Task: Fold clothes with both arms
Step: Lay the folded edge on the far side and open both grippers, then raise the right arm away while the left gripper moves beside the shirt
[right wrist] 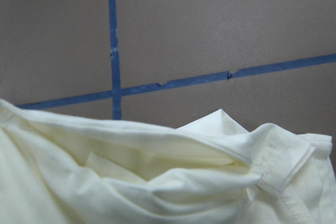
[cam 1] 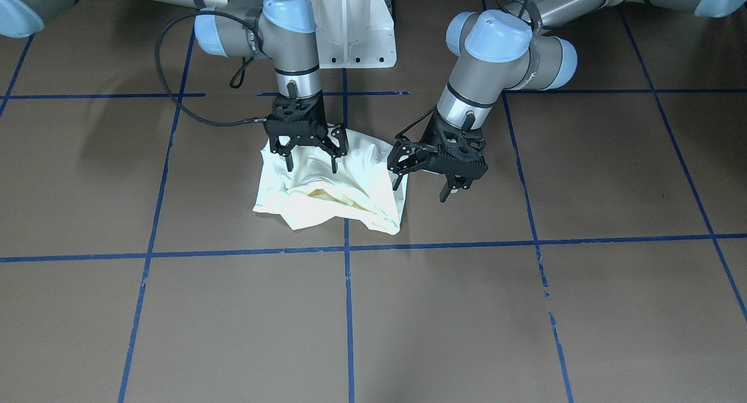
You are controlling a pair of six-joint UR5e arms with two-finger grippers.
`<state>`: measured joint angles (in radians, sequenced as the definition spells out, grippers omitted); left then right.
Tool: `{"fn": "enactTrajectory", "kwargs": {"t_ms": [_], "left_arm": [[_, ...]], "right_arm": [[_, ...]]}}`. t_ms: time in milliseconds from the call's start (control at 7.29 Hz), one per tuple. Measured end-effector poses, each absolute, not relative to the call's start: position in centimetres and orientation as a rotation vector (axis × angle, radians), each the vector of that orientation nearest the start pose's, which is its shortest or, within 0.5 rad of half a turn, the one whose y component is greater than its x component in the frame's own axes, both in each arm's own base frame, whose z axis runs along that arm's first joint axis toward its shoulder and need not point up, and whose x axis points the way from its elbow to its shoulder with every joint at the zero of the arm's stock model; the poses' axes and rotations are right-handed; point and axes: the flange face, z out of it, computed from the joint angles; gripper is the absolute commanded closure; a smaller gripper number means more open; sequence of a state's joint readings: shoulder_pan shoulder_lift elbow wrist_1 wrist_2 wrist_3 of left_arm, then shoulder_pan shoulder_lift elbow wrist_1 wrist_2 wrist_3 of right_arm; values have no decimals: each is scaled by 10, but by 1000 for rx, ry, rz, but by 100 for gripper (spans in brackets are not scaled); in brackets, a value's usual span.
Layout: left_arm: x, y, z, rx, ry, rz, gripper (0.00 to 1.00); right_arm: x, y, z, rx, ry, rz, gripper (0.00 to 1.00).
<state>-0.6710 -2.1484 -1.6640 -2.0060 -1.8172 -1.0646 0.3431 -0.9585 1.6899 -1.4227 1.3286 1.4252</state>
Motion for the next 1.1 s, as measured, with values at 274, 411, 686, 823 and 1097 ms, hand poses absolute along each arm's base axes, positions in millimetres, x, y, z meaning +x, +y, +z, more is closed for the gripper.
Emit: {"fn": "enactTrajectory", "kwargs": {"t_ms": [274,411,686,823,1097], "left_arm": [[456,-502,233,428,1040,-13,0],[455,-501,235,428,1042,-14,0],[454,-500,238,426,1041,-16,0],[453,-500,238,426,1043,-17,0],[453,-498,237,427,1047,-17,0]], "right_arm": [[-602,-364,252,501,-688,216,0],[-606,-374,262,526,-641,220,0],[-597,-431,280,557,-553,278,0],[-582,-471,285,567,-514,323,0],[-527,-550,286,520,-532,370,0]]}}
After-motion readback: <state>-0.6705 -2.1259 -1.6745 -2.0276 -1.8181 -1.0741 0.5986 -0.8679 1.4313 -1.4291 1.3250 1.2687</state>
